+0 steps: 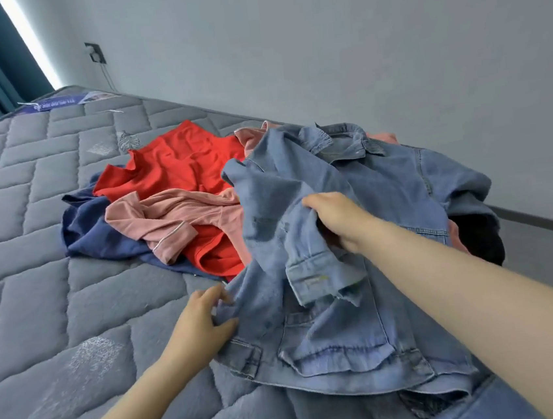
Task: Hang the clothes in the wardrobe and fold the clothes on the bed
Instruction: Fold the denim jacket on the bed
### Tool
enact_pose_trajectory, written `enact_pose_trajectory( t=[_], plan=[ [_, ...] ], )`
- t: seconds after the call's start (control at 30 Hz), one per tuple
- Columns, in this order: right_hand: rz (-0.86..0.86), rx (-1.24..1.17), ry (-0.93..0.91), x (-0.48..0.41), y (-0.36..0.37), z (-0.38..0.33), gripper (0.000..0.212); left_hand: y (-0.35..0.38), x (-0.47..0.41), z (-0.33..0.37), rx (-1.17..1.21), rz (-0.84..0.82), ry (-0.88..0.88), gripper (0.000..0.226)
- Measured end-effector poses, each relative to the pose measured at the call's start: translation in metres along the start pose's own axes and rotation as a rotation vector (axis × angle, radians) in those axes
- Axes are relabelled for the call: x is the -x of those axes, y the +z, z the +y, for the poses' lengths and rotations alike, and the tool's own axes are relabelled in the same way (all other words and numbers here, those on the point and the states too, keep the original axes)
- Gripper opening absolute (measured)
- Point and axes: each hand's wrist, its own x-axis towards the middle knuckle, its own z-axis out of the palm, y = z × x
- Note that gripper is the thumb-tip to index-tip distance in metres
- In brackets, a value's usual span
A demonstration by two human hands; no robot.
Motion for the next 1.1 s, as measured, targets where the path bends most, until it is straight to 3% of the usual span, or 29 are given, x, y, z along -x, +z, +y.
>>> enact_pose_trajectory(
  t=[0.13, 0.23, 0.37, 0.53, 0.7, 0.77, 0.87, 0.93, 1.03, 1.1],
  plan=[
    [-0.357, -0.517, -0.073, -0.004, 0.073, -0.068, 0.024, 0.002, 0.031, -0.019, 0.160, 0.044, -0.075, 0.024],
    [-0.453, -0.344, -0.107, 0.001, 0.094, -0.076, 0.045, 0.008, 0.048, -0.022, 0.178, 0.028, 0.007, 0.041],
    [-0.349, -0.099, -0.059, 0.008, 0.059, -0.023, 0.046, 0.012, 0.053, -0.021, 0.092, 0.011, 0.103, 0.072],
    [-0.190, -0.026, 0.060, 0.017, 0.011, 0.037, 0.043, 0.012, 0.045, -0.009, -0.137, -0.073, 0.215, 0.096],
    [-0.169, 0.076, 0.043, 0.022, -0.001, 0.056, 0.040, 0.008, 0.040, -0.003, -0.363, -0.228, 0.252, 0.121],
    [-0.149, 0.173, 0.045, 0.025, -0.006, 0.070, 0.034, 0.008, 0.041, 0.003, -0.464, -0.232, 0.241, 0.109],
    [-0.106, 0.496, 0.023, 0.029, -0.017, 0.104, 0.033, 0.006, 0.044, 0.016, -0.502, -0.031, 0.421, 0.052],
    [-0.046, 0.614, 0.015, 0.035, -0.024, 0.125, 0.035, 0.000, 0.043, 0.019, -0.443, 0.073, 0.504, 0.027],
    [-0.056, 0.662, -0.012, 0.041, -0.032, 0.143, 0.052, -0.017, 0.040, 0.015, -0.292, 0.185, 0.434, 0.014],
    [-0.104, 0.635, -0.034, 0.042, -0.032, 0.147, 0.069, -0.035, 0.042, 0.004, -0.152, 0.340, 0.320, 0.020]
  ],
)
